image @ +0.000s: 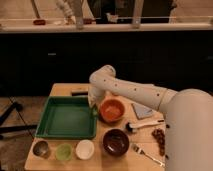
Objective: Place pepper in tray
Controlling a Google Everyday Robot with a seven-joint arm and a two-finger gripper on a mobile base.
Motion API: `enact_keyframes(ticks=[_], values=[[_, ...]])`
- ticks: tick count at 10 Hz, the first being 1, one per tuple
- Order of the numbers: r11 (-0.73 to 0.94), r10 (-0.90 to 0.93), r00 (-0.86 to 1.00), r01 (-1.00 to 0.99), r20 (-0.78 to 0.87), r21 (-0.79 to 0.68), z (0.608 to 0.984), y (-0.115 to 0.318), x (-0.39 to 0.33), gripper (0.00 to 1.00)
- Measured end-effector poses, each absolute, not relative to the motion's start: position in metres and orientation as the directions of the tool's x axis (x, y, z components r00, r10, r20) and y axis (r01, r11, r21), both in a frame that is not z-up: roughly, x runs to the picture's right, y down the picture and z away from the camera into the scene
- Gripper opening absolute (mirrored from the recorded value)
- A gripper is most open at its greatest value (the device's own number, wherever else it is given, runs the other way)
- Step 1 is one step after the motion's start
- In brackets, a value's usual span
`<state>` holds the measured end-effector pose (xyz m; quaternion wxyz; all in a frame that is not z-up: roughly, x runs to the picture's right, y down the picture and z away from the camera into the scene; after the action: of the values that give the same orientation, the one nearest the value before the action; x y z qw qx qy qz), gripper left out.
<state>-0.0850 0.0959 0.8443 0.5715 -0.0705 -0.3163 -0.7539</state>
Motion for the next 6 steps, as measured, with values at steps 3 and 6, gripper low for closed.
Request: enact_keyframes(ticks=[3, 6], values=[[-0.199, -0.792, -0.386, 0.896, 0.473, 0.397, 0.848, 0.125, -0.111, 0.00], [-0.218, -0.774, -0.393, 0.901, 0.496, 0.375, 0.865, 0.146, -0.119, 0.00]])
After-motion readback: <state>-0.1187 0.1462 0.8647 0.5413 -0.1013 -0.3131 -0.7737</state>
